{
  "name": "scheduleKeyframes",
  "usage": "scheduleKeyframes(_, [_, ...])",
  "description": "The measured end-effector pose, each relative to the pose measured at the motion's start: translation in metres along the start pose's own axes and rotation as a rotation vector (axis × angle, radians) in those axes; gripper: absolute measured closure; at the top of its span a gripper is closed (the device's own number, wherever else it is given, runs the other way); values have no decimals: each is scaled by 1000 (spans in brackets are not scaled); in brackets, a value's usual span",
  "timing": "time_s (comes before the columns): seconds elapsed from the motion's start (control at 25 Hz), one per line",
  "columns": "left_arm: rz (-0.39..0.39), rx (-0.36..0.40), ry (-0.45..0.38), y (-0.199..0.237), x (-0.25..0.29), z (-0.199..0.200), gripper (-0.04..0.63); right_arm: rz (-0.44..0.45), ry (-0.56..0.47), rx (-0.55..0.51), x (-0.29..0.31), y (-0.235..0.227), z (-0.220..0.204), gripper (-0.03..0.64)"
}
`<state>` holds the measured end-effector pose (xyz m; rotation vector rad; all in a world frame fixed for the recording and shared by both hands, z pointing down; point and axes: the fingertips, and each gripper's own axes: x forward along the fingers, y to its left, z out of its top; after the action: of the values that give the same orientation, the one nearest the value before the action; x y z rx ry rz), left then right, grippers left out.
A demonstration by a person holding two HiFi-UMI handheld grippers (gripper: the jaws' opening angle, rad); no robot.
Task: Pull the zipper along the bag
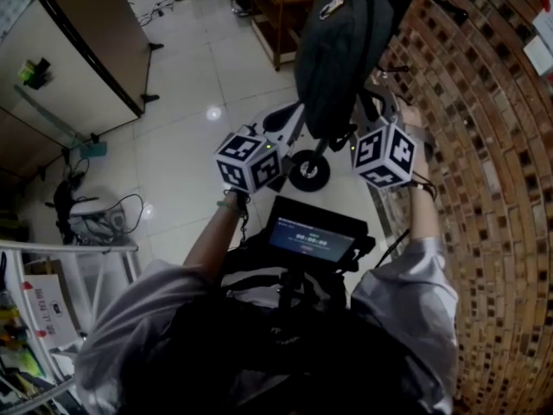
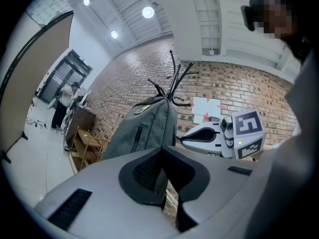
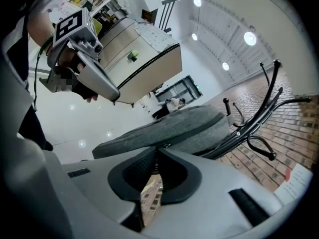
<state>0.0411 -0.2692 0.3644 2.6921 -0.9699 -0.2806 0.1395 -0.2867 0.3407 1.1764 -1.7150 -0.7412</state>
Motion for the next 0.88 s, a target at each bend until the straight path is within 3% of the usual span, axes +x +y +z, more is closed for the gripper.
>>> scheduleKeyframes(0.88, [-2,-11,27,1,-2,-6,588,121,66,85,2,58,-24,589])
